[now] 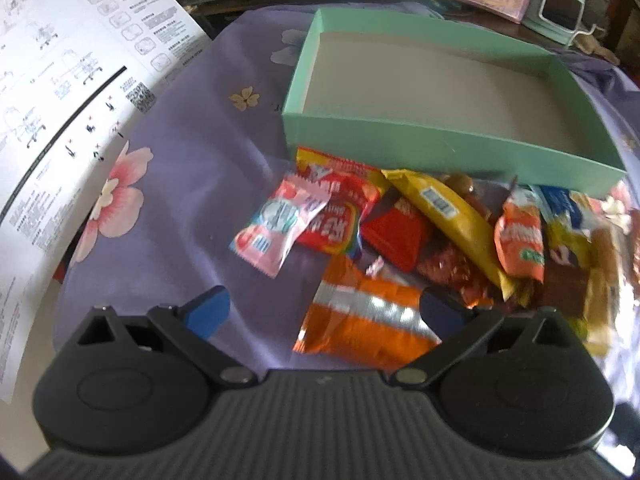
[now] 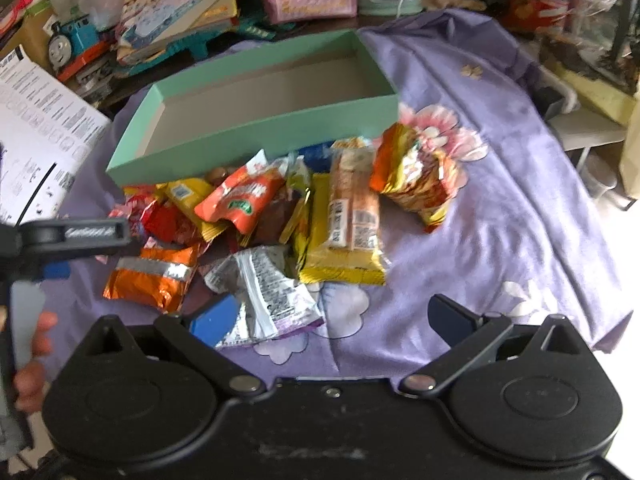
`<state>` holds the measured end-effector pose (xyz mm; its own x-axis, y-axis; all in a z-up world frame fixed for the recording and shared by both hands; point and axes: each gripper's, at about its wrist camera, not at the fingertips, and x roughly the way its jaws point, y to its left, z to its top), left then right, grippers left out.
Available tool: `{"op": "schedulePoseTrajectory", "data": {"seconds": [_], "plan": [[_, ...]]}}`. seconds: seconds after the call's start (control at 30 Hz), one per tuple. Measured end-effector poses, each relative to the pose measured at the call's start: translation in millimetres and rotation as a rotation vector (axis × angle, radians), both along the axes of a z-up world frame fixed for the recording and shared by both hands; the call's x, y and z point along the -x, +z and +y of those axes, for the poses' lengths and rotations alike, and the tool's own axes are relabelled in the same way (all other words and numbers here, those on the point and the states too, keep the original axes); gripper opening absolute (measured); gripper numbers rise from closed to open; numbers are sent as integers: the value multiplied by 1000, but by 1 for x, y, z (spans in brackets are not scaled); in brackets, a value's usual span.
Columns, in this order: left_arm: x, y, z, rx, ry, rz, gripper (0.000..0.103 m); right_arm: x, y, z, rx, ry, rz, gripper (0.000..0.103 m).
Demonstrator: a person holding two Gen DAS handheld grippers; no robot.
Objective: Organize snacks
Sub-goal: 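Move left tool toward orange wafer bar while right tool approaches purple candy bag, then close left tool on orange wafer bar while right tool grasps purple candy bag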
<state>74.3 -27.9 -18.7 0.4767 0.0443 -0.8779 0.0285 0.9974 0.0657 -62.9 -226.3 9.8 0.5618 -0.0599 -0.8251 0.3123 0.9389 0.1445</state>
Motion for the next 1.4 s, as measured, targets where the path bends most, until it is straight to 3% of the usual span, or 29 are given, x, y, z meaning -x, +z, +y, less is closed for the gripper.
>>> {"op": "schedulePoseTrajectory", "data": {"seconds": [0.17,0.33,0.47,0.53,0.7,0.8,0.83,1.1,1.17,1.23,1.3,1.4], "plan": [[-6,-15,-16,-97,-42,-8,103,-14,-10,4,-32,72,2,103],[5,-17,-12,-130,-110,-34,103,-29,-16,16,-71,151,-24,102],[13,-17,2,-128,-131,-38,103,-43,-23,21,-95,183,-32,95],[14,-17,10,-123,-126,-31,103,-51,-30,23,-118,198,-29,82],[18,-15,29,-81,-112,-22,103,-57,-43,27,-97,200,4,72],[23,-16,33,-54,-162,-12,103,-53,-42,30,-76,224,16,50],[25,-17,32,-33,-184,-9,103,-51,-42,31,-71,228,19,49],[35,-25,15,95,-387,72,103,-39,-41,13,-148,172,25,51],[35,-32,5,69,-398,77,103,-37,-38,9,-168,161,17,54],[35,-39,-3,40,-399,63,103,-37,-36,8,-173,158,12,66],[35,-41,-5,34,-394,53,103,-38,-34,12,-153,169,12,68],[34,-38,8,80,-363,34,91,-41,-34,19,-135,189,20,68]]}}
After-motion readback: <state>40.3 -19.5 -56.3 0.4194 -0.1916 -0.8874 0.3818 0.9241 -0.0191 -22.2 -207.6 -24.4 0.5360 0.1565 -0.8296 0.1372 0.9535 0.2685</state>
